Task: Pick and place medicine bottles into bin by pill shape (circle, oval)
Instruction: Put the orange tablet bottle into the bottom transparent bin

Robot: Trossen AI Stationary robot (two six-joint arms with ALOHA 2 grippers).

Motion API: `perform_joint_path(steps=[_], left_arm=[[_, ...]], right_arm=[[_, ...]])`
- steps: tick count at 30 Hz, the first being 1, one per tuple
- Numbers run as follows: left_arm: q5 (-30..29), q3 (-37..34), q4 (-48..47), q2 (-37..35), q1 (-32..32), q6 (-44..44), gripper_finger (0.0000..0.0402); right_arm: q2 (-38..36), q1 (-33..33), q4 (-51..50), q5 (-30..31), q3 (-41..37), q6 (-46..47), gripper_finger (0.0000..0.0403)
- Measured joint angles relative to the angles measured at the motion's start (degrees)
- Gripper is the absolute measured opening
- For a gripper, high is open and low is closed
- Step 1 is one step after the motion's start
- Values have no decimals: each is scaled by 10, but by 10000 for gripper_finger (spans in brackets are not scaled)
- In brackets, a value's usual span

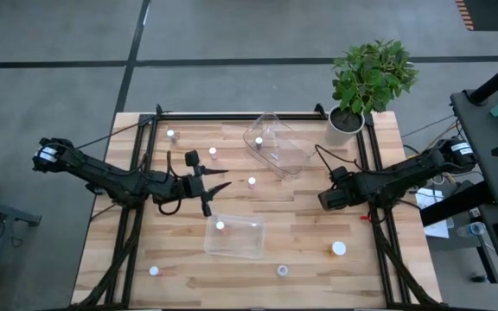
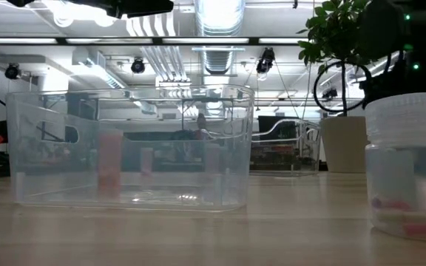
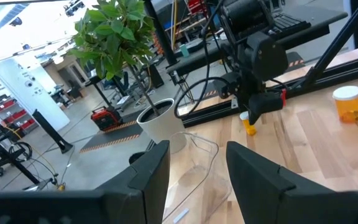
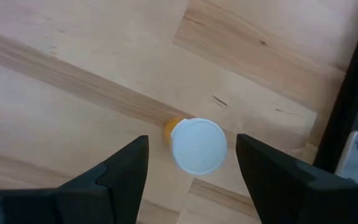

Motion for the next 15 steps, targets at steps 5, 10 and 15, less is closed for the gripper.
perform_joint_path(steps=[5,10,15], left_arm=[[0,0,0,0,0,0,143],[0,0,0,0,0,0,143],[0,0,0,0,0,0,143]], right_arm=[[0,0,19,0,-18,0,226],[0,0,21,12,-19,0,202],[0,0,22,15,-19,5,163]])
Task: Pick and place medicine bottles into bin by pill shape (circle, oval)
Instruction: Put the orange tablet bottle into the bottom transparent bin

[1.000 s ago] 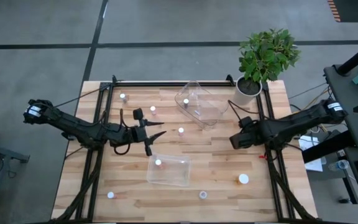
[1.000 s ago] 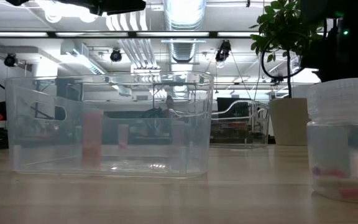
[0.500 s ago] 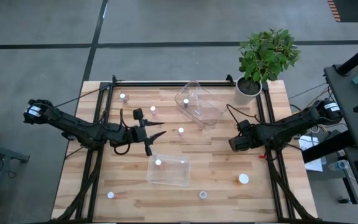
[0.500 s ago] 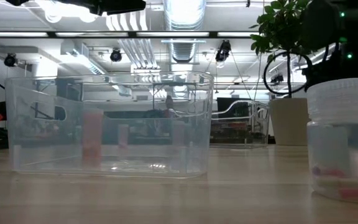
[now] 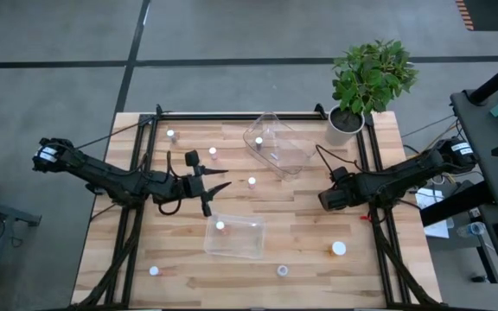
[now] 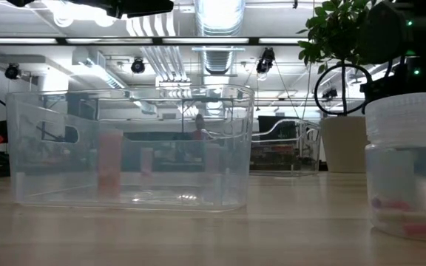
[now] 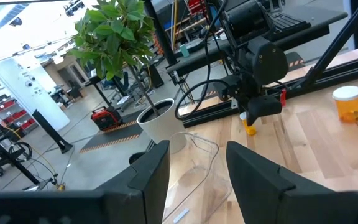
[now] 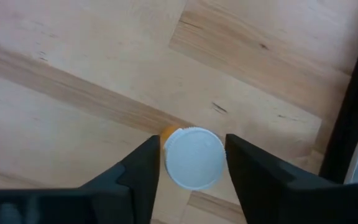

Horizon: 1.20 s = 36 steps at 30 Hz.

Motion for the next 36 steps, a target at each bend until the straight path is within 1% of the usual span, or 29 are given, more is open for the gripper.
perform_joint_path(steps=[4,8,13,17,23,27,31,36], left_arm=[[0,0,-5,0,0,-2,143],[1,0,-47,-9,-2,-7,143],[0,0,-67,-35,-9,-19,143],[1,-10,-70,-62,-18,-19,143],[0,-41,-71,-110,-21,-22,143],[0,-45,-95,-136,-21,-36,143],[0,-45,-105,-148,-21,-48,143],[0,-45,-105,-148,-22,-48,143]], right_arm=[[0,0,7,0,0,-1,122],[0,1,9,0,3,-4,93],[0,1,7,0,18,-21,99],[0,1,6,0,49,-45,103],[0,1,8,-2,121,-108,102],[15,1,13,-2,181,-159,102],[61,2,15,-2,252,-217,102],[146,2,14,-6,354,-305,102]])
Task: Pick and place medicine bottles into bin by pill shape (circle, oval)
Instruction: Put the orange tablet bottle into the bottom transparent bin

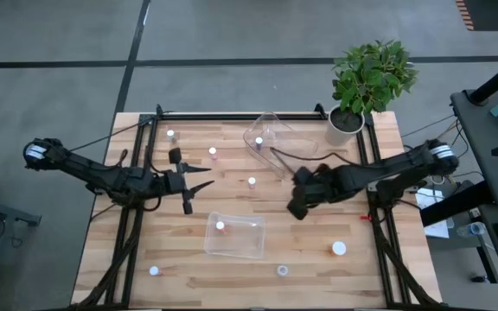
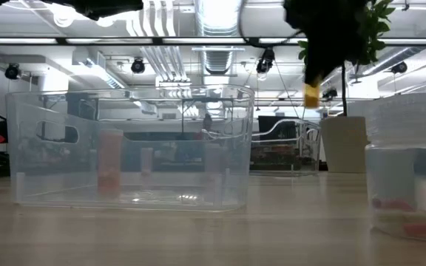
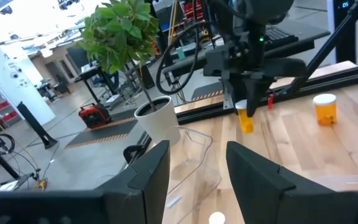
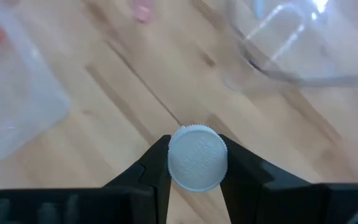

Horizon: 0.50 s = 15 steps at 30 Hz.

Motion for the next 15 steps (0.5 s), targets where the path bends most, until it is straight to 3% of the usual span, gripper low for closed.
perform_joint_path(steps=[8,15], left_arm=[[0,0,0,6,0,0,143],[0,0,-1,5,0,0,143]], right_arm=[[120,0,-5,-27,160,-133,102],[188,0,8,-78,246,-216,102]])
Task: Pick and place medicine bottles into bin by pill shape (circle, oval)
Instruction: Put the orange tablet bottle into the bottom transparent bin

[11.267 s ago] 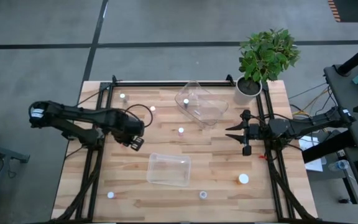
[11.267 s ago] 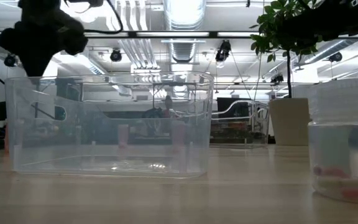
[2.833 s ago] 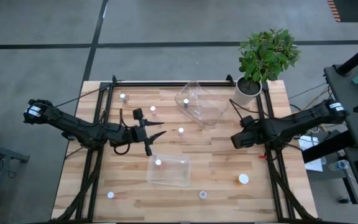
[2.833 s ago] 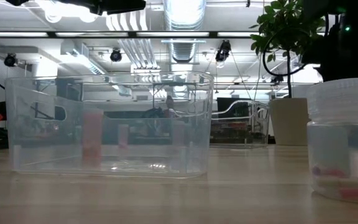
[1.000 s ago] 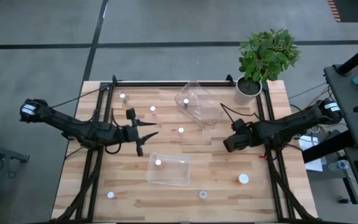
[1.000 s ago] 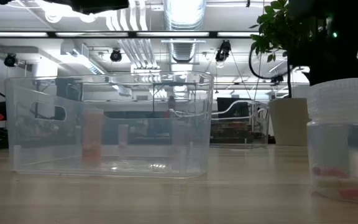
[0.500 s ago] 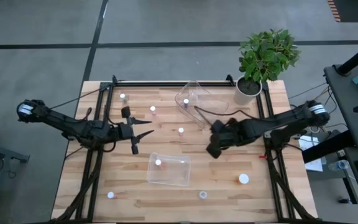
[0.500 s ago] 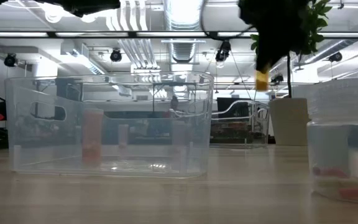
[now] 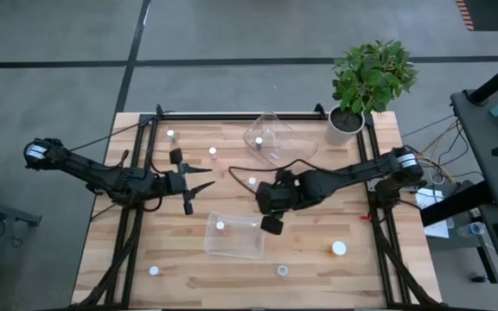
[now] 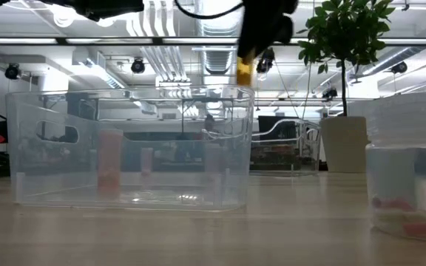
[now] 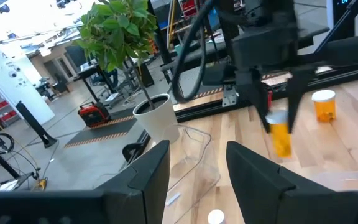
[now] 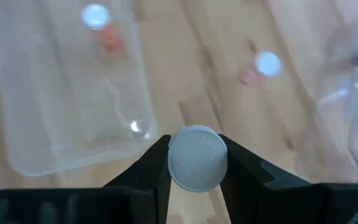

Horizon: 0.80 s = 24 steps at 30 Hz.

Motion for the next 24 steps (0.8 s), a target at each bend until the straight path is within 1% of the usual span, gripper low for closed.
perform_joint_path(steps=[6,9,15,24], left_arm=[[0,0,1,0,0,0,143],[0,0,0,0,0,0,143],[0,0,0,0,0,0,143],[0,0,1,0,0,0,143]], right_arm=[[47,6,55,-41,29,-69,102],[73,14,84,-43,39,-101,102],[119,20,129,-83,44,-141,102],[178,19,149,-86,44,-192,102]])
